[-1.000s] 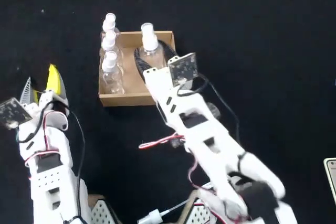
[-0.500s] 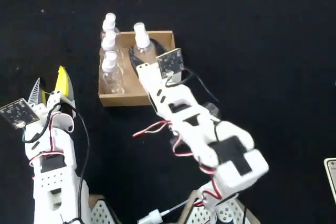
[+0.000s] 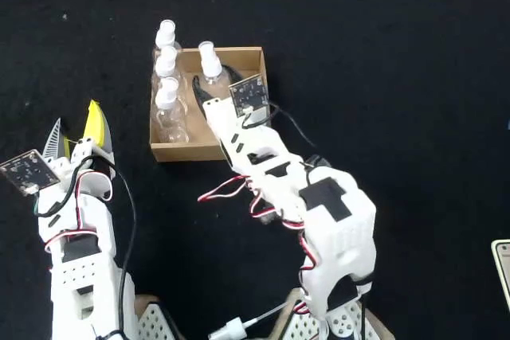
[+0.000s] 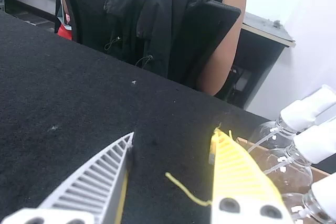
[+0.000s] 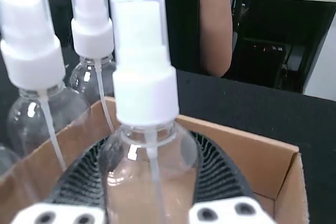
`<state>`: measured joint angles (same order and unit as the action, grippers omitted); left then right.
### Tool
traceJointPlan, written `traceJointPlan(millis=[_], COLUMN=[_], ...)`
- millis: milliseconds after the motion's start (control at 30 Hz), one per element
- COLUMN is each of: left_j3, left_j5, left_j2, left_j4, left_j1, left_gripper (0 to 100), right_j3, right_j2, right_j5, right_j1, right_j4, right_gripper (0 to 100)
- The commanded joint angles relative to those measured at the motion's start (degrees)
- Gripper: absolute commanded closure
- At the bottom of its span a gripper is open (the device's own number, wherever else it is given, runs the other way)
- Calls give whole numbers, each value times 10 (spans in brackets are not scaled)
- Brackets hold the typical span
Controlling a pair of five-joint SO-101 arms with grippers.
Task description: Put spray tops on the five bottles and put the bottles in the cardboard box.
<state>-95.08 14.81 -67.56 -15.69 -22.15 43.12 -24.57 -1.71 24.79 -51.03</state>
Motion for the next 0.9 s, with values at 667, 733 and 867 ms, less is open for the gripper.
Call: traceJointPlan(millis=[667, 733, 867], left_j3=[-4, -4, -4], left_j5=[1, 1, 1], left_j2=[-1, -1, -1], left_j4=[-13, -13, -13], left_j1=[4, 4, 4], left_gripper=[791, 791, 791], right_j3=[-109, -107, -106], right_j2=[-95, -95, -95], right_j5=[-1, -1, -1], right_j1=[18, 18, 18], right_j4=[-94, -94, -94], right_gripper=[988, 988, 988])
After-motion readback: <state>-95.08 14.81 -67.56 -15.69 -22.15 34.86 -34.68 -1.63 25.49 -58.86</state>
